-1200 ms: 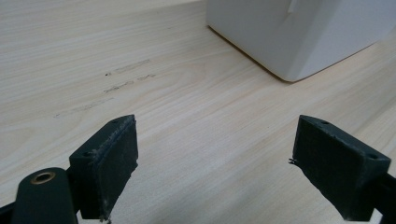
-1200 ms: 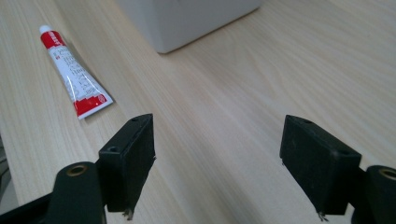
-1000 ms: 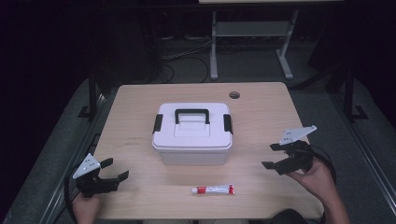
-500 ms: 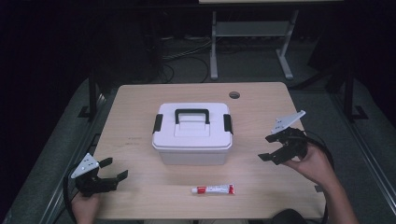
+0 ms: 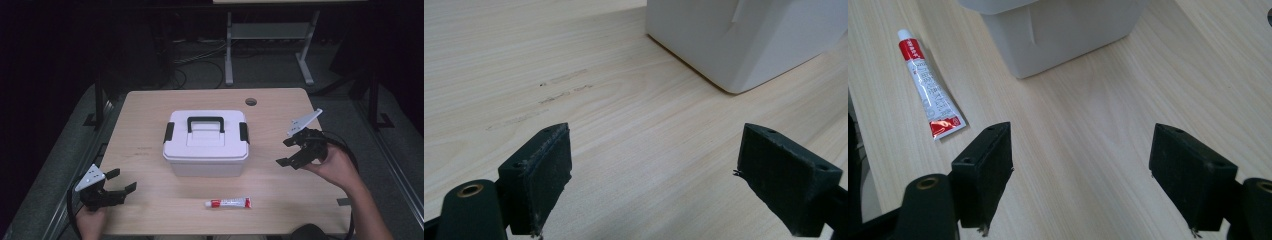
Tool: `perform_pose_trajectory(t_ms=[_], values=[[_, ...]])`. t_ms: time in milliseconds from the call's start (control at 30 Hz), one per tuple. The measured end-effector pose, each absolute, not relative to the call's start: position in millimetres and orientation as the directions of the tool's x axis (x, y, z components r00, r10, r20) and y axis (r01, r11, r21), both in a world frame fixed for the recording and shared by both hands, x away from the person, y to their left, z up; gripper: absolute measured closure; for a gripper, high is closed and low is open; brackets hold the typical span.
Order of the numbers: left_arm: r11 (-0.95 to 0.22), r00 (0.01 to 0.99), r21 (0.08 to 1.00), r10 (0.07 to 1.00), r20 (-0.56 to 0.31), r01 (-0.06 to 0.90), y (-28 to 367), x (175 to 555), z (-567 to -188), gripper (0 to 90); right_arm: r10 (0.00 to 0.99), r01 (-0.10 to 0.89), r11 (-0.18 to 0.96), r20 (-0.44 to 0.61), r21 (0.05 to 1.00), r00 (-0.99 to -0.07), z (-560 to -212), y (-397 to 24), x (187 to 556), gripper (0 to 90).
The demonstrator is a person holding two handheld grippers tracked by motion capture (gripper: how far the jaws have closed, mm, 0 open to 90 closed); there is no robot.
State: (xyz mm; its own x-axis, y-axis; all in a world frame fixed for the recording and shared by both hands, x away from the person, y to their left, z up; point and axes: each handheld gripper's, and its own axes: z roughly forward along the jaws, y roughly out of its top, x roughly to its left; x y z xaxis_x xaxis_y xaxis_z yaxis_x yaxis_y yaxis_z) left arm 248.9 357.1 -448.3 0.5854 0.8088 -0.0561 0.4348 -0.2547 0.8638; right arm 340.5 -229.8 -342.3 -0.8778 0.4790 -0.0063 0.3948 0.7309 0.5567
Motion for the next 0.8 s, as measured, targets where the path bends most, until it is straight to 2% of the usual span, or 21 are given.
perform_pose_trajectory(t_ms=[800], values=[[-0.242,0.588,0.87,0.806,-0.067,0.43,359.5,249.3,-447.5,13.4,0.381,0.323,0.802,-0.014,0.503,-0.924,-299.2,-194.2,374.0,24.6]])
